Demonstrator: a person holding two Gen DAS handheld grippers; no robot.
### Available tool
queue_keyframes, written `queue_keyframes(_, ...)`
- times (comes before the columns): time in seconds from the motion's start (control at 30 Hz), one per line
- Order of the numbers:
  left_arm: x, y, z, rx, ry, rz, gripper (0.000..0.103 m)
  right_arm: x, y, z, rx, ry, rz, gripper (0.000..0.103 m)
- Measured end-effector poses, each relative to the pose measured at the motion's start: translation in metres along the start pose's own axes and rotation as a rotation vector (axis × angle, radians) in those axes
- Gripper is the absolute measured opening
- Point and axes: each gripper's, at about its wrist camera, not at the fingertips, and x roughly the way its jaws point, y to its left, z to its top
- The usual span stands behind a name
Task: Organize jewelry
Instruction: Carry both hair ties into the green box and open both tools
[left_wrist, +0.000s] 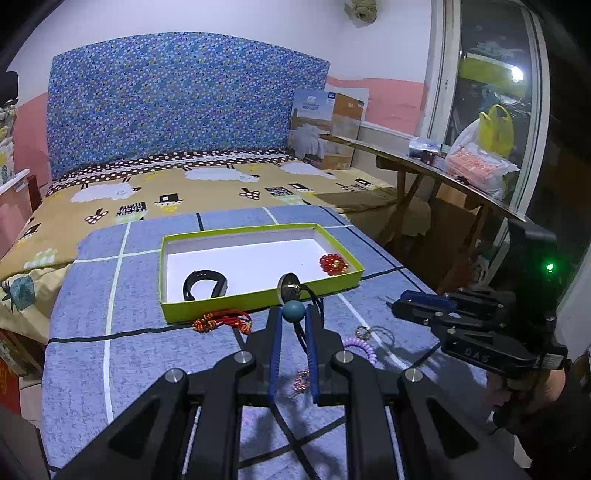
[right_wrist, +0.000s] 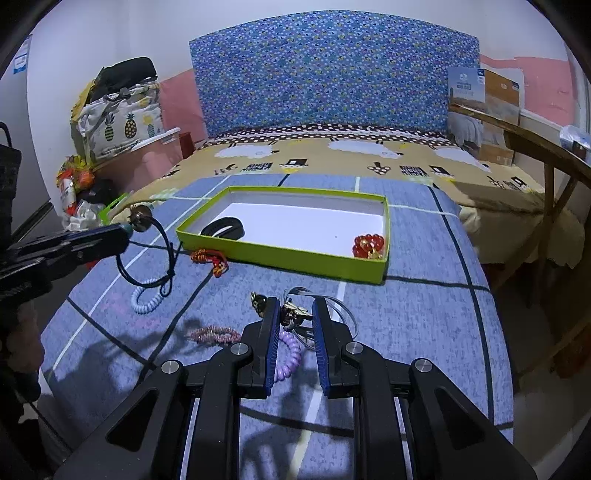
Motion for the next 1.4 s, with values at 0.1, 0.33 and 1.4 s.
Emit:
queue_keyframes(0.1,0.008,0.004,0.004,0.004,0.01,0.011,0.013,0.003,0.002,0.009,-0.014,-0.008,0.0,0.018)
queue_keyframes(0.33,0.029,0.017,0.021,0.018,0.016,0.034,0.013,0.019,-0.001,0.034,-0.037,-0.025,0.006,0.018)
queue_keyframes(1.4,0.172,0.108,0.061,0.001,0.176,0.19,0.013,0.181,-0.066,0.094,-0.019,0.147,-0.054,0.018)
